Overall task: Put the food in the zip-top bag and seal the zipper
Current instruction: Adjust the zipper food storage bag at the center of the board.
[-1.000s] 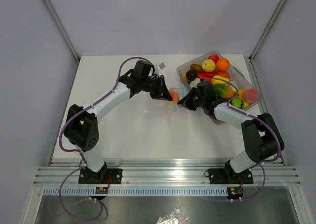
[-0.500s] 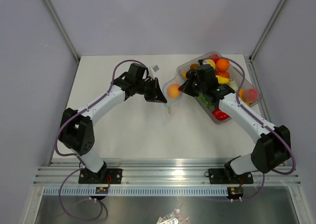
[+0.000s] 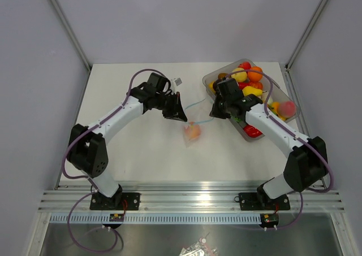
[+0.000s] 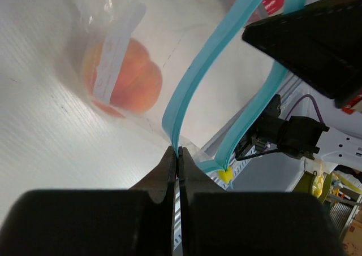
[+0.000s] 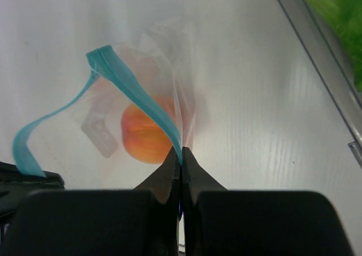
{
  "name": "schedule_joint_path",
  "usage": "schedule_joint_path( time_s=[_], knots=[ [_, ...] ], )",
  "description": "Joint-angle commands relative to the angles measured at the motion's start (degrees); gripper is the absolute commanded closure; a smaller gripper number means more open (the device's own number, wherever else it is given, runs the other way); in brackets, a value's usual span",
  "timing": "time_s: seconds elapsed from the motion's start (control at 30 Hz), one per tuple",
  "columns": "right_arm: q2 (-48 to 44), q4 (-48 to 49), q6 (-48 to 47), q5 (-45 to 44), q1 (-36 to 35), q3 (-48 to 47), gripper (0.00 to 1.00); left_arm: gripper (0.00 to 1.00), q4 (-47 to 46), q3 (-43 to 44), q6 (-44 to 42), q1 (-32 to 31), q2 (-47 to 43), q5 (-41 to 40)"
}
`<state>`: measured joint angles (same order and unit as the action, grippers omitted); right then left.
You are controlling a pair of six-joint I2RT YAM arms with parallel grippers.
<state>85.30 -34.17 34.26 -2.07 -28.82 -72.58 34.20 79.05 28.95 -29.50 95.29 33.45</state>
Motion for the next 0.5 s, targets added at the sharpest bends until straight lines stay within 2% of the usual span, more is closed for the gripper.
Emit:
schedule_joint_path(
  time_s=[0.0, 0.17, 0.4, 0.43, 0.47],
  knots=[
    [-0.3, 1.7, 0.5, 0.9, -2.1, 1.6, 1.0, 1.0, 0.9, 0.5, -1.4, 0.4, -2.6, -1.5],
    [-3.3, 3.5, 1.9, 0.7, -3.3, 0.2, 1.0, 1.0, 4.9, 4.9, -3.1, 0.4, -6.1, -3.4],
    [6.7, 6.0, 2.3, 1.0, -3.4, 2.3, 1.0, 1.0, 3.5, -0.6, -3.7, 0.5, -3.2, -2.3],
    [6.2, 7.4, 2.7, 1.4, -3.4, 2.9, 0.99, 1.0, 2.5, -1.5, -3.7, 0.5, -3.8, -2.6],
    [5.5, 7.9, 3.0, 1.3, -3.4, 3.5, 0.91, 1.0, 2.2, -2.3, -3.9, 0.5, -4.0, -2.9]
  ],
)
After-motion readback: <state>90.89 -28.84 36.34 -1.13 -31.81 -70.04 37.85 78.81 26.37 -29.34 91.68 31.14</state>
